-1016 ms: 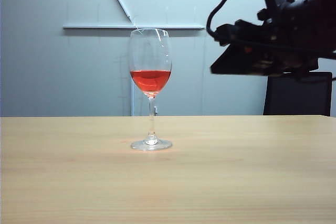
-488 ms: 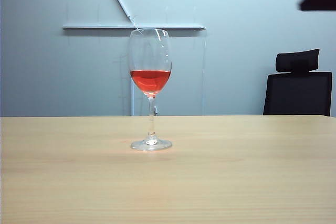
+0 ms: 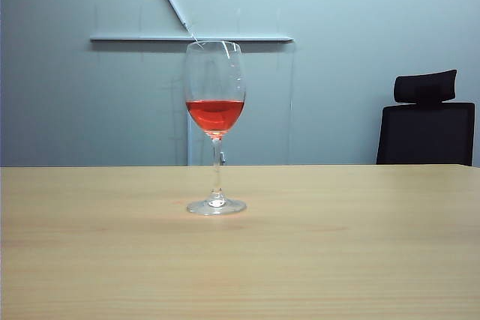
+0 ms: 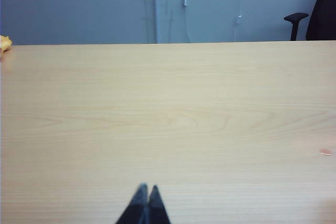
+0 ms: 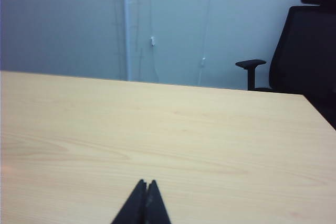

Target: Gently pick up the goblet, rotate it counterclockwise for two full turns (viewing from above), and then place it back on the table.

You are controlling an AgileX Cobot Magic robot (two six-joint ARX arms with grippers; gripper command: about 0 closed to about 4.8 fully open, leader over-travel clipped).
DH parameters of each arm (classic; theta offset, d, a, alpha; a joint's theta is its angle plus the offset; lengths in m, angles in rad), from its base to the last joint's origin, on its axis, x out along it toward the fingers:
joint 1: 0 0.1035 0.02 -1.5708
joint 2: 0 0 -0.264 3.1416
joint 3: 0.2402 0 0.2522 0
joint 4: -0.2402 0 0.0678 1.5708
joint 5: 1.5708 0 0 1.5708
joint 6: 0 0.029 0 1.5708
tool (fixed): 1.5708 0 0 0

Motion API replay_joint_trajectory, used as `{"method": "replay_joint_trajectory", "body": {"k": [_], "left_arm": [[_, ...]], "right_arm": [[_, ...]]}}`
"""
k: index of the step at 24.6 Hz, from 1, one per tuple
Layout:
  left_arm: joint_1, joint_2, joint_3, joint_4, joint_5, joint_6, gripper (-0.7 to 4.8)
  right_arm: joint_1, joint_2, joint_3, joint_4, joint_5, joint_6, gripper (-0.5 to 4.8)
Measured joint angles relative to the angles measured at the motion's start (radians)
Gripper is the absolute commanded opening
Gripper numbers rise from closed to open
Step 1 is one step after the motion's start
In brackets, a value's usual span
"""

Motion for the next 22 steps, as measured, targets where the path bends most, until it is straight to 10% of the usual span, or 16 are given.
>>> {"method": "replay_joint_trajectory", "body": {"k": [22], "left_arm": [[0.000,0.000,0.000,0.000,0.000,0.000,-0.05]], "right_arm": [[-0.021,-0.109,0.000,-0.175,0.025,0.067,-0.08]]}}
